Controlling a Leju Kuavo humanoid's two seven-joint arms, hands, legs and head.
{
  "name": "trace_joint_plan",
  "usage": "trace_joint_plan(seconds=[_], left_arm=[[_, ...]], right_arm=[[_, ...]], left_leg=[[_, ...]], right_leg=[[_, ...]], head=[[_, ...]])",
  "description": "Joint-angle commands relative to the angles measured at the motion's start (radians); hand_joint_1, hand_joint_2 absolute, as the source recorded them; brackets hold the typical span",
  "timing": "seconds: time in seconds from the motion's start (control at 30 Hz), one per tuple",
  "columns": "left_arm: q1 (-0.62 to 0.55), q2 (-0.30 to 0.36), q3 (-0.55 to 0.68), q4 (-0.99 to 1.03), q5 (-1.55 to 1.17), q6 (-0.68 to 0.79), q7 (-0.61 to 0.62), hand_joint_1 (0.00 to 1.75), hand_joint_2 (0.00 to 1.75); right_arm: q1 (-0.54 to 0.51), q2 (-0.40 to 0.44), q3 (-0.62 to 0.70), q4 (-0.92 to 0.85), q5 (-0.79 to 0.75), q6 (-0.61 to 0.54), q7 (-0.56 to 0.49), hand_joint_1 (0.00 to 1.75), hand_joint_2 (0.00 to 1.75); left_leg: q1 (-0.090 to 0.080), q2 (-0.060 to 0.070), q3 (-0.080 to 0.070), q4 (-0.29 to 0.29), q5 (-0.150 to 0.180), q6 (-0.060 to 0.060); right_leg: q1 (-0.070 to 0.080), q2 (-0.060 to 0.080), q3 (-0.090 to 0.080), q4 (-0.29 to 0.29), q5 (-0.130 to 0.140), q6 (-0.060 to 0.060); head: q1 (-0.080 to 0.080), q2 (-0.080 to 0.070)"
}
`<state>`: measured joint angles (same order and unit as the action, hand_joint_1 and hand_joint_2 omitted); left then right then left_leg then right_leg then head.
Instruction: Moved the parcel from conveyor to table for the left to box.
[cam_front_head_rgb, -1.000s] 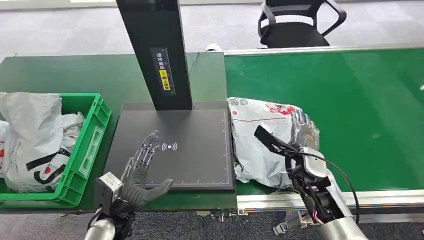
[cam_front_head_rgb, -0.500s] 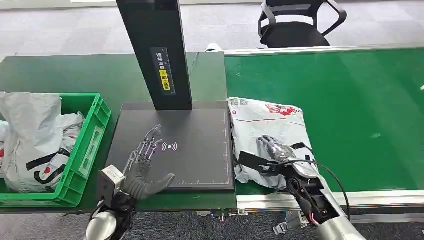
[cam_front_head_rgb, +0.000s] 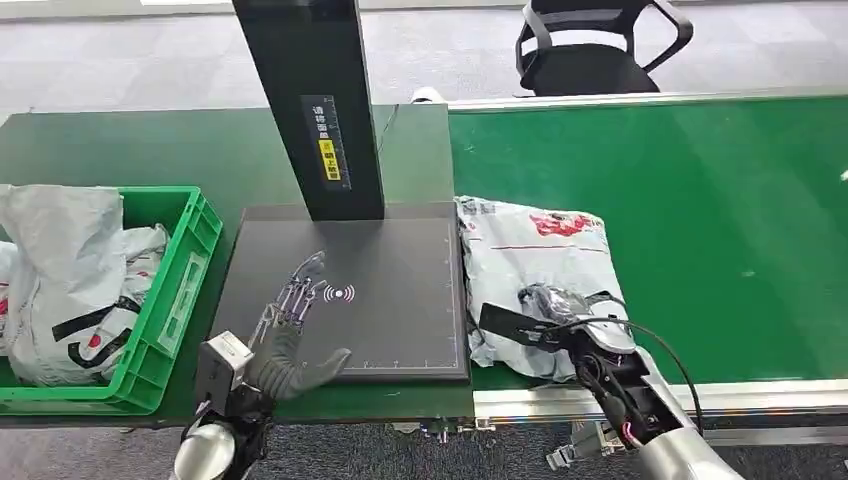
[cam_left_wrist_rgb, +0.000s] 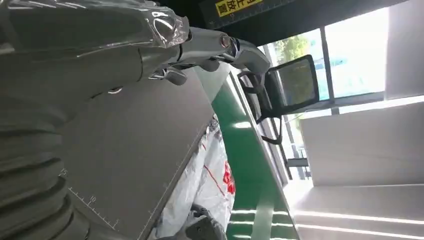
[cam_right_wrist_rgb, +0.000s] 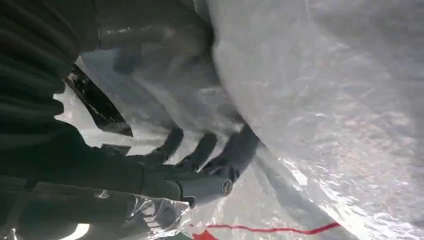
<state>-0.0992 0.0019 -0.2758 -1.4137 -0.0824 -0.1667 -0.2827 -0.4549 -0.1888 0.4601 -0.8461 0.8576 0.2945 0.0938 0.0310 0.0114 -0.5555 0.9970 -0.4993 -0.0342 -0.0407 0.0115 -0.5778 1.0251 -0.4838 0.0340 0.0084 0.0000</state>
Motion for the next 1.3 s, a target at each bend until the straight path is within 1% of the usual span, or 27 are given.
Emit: trace_joint_plan(seconds=[0.03,0.07,0.1,0.17,0.23,0.37,0.53,0.8,0.83,0.9,0.93,0.97,1.03,1.1,1.13,1.23,1.3], left_arm=[[-0.014,-0.011,0.006,0.054,-0.002,-0.001,0.002,0.00,1.75],[-0.013,-0.012,0.009,0.050,0.001,0.001,0.001,0.00,1.75],[-0.012,-0.013,0.010,0.048,0.001,0.001,0.000,0.00,1.75],[-0.005,-0.012,0.012,0.040,0.000,0.001,0.001,0.00,1.75],[-0.002,-0.012,0.012,0.038,0.001,0.002,0.001,0.00,1.75],[-0.003,-0.013,0.011,0.044,0.001,0.004,0.000,0.00,1.75],[-0.003,-0.013,0.011,0.044,0.001,0.004,0.000,0.00,1.75],[-0.007,-0.012,0.006,0.052,0.000,0.005,-0.001,0.00,1.75],[0.004,-0.010,0.008,0.041,0.000,0.005,-0.001,0.00,1.75],[0.033,-0.010,0.020,0.011,0.001,0.008,-0.001,0.00,1.75],[0.055,-0.009,0.028,-0.009,0.000,0.008,-0.002,0.00,1.75],[0.067,-0.009,0.032,-0.022,-0.001,0.010,-0.002,0.00,1.75],[0.083,-0.012,0.039,-0.037,-0.005,0.010,-0.002,0.00,1.75],[0.085,-0.012,0.040,-0.039,-0.006,0.010,-0.002,0.00,1.75],[0.085,-0.012,0.040,-0.039,-0.006,0.010,-0.002,0.00,1.75],[0.082,-0.015,0.042,-0.035,-0.008,0.010,-0.001,0.00,1.75],[0.088,-0.014,0.044,-0.039,-0.010,0.009,-0.002,0.00,1.75]], right_arm=[[-0.044,-0.003,0.047,0.076,-0.003,0.009,-0.002,1.75,1.75],[-0.044,-0.003,0.050,0.075,-0.005,0.010,-0.001,1.75,1.75],[-0.045,-0.003,0.051,0.074,-0.006,0.011,0.000,1.75,1.75],[-0.048,-0.004,0.055,0.075,-0.010,0.014,0.001,1.75,1.75],[-0.050,-0.005,0.058,0.078,-0.015,0.019,0.001,1.75,1.75],[-0.052,-0.007,0.062,0.087,-0.033,0.038,-0.005,1.75,1.75],[-0.052,-0.007,0.062,0.087,-0.033,0.038,-0.005,1.75,1.75],[-0.064,-0.005,0.074,0.101,-0.047,0.056,-0.002,1.75,1.75],[-0.067,-0.004,0.073,0.099,-0.047,0.045,-0.002,1.75,1.75],[-0.072,0.005,0.073,0.082,-0.030,-0.025,0.004,1.75,1.75],[-0.078,0.012,0.069,0.073,-0.021,-0.059,0.012,0.87,1.75],[-0.082,0.016,0.064,0.064,-0.018,-0.079,0.014,0.00,1.75],[-0.092,0.026,0.055,0.054,-0.014,-0.107,0.014,0.00,1.75],[-0.094,0.028,0.053,0.051,-0.014,-0.112,0.014,0.00,1.75],[-0.094,0.028,0.053,0.051,-0.014,-0.112,0.014,0.00,1.75],[-0.078,0.028,0.048,0.037,-0.004,-0.143,0.013,0.00,1.75],[-0.066,0.028,0.041,0.022,-0.002,-0.153,0.015,0.00,1.75]], left_leg=[[0.000,-0.001,0.001,-0.002,0.001,0.003],[0.000,-0.001,0.001,-0.001,0.000,0.002],[0.000,-0.001,0.001,-0.002,0.001,0.003],[0.000,0.000,0.001,-0.001,0.000,0.002],[0.000,0.000,0.001,-0.002,0.001,0.003],[-0.001,-0.001,0.001,-0.001,0.000,0.002],[0.000,-0.001,0.001,-0.002,0.001,0.003],[0.000,-0.001,0.001,-0.001,0.001,0.002],[0.000,-0.001,0.001,-0.001,0.001,0.003],[-0.001,0.000,0.001,-0.002,0.001,0.003],[0.000,0.001,0.002,-0.002,0.001,0.003],[-0.001,0.002,0.001,-0.001,0.000,0.002],[-0.001,0.003,0.001,-0.001,0.000,0.003],[-0.001,0.002,0.000,0.000,0.000,0.002],[0.000,0.002,0.001,-0.001,0.000,0.003],[0.000,0.000,0.000,0.000,0.000,0.002],[0.000,0.000,0.001,-0.001,0.001,0.003]], right_leg=[[0.001,-0.001,0.002,-0.002,0.001,-0.003],[0.000,-0.001,0.001,-0.001,0.000,-0.002],[0.001,-0.001,0.002,-0.003,0.001,-0.004],[0.000,-0.001,0.001,-0.001,0.000,-0.002],[0.001,-0.001,0.001,-0.002,0.001,-0.004],[0.000,-0.001,0.001,-0.001,0.000,-0.002],[0.001,-0.001,0.001,-0.002,0.001,-0.004],[0.000,-0.001,0.001,-0.001,0.001,-0.002],[0.000,-0.001,0.001,-0.002,0.001,-0.003],[0.000,0.000,0.001,-0.002,0.001,-0.003],[0.001,0.000,0.002,-0.003,0.001,-0.004],[0.000,0.002,0.001,-0.001,0.001,-0.003],[0.000,0.003,0.000,-0.001,0.001,-0.004],[0.000,0.002,-0.001,0.000,0.001,-0.002],[0.001,0.002,0.000,-0.001,0.001,-0.004],[0.000,0.000,0.000,0.000,0.001,-0.003],[0.001,0.000,0.001,-0.002,0.002,-0.004]], head=[[0.000,0.000],[0.000,0.000],[0.000,0.000],[0.000,0.000],[0.000,0.000],[0.000,0.000],[0.000,0.000],[0.000,0.000],[0.000,0.000],[0.000,0.000],[0.000,0.000],[0.000,0.000],[0.000,0.000],[0.000,0.000],[0.000,0.000],[0.000,0.000],[0.000,0.000]])
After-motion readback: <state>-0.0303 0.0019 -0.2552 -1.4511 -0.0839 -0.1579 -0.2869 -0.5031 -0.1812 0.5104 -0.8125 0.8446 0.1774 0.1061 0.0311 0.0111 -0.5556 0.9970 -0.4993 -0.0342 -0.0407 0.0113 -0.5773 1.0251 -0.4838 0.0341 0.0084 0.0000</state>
